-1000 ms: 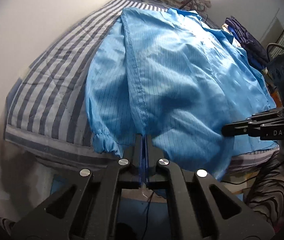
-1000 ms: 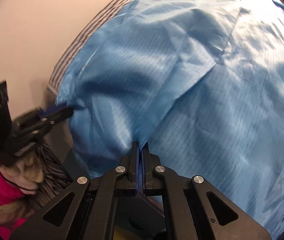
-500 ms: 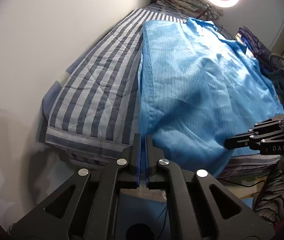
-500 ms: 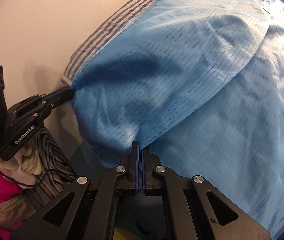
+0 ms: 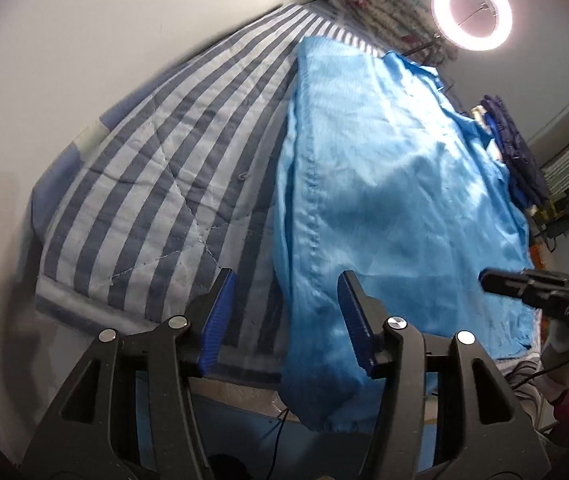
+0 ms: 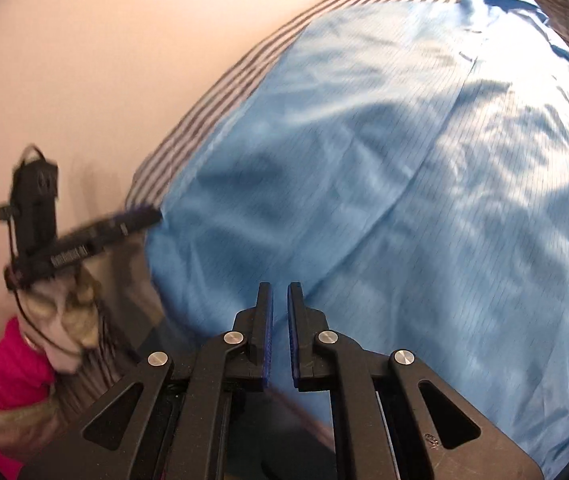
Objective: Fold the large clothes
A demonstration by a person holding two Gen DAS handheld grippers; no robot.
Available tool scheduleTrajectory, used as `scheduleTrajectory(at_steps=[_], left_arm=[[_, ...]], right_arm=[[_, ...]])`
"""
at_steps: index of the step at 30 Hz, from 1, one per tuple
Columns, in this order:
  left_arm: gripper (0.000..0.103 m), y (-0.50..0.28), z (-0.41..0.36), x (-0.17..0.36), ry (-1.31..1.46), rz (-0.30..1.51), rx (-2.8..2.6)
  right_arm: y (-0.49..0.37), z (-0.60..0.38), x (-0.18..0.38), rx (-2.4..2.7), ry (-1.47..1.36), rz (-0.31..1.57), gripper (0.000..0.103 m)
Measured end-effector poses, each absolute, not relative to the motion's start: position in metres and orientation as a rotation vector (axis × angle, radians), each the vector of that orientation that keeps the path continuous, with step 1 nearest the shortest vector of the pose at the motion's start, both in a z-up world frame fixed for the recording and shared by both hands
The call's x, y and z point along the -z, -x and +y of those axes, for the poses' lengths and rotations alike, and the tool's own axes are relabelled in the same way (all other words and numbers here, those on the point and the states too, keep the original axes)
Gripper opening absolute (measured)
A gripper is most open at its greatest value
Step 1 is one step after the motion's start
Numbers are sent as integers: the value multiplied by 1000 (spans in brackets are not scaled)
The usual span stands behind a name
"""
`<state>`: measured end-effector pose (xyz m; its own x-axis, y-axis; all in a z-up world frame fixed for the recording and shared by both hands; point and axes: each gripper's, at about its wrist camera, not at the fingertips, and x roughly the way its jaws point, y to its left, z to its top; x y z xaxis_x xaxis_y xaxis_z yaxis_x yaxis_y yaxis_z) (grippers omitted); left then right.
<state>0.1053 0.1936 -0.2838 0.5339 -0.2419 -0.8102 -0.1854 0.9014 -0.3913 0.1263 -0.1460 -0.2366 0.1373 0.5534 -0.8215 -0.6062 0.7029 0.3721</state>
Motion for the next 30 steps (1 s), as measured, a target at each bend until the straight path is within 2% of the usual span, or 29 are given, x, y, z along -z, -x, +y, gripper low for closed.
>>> scheduleTrajectory(at_steps=[1,2,7,12,14,16,17,18,19,20,21,22,23,30], left_arm=[[25,-107,192,285,465,1022,38],[5,-109,191,288,463,1032,49],[4,-106,188,283,436,998,48],[4,-104,193,276,409,971,36],[4,-104,196,275,429,964,50],[10,-105,198,277,462,979,62],[28,-107,198,279,483,987,76],[51,-107,199,280,494,988,79],[55,-108,198,281,501,982,76],[55,-109,197,281,501,973,73],[51,-111,194,283,495,982,79],[39,-113,192,285,490,992,82],[3,-116,188,289,478,1012,74],[0,-113,194,277,518,953,71]], right_arm=[[-130,-144,237,-835,45,1153,6],[-134,-137,238,-830,43,1141,6],[-148,-102,253,-804,89,1113,6],[-156,-71,280,-806,147,1196,6],[-155,-69,273,-820,170,1165,6],[-159,-77,260,-817,126,1113,6],[-162,-78,257,-805,105,1100,6],[-168,-83,253,-774,84,1084,6],[-175,-88,252,-737,76,1071,6],[-181,-91,251,-699,76,1059,6],[-189,-93,253,-664,70,1049,6],[-197,-94,256,-642,58,1049,6],[-202,-95,258,-628,50,1051,6],[-219,-69,286,-607,103,1092,6]])
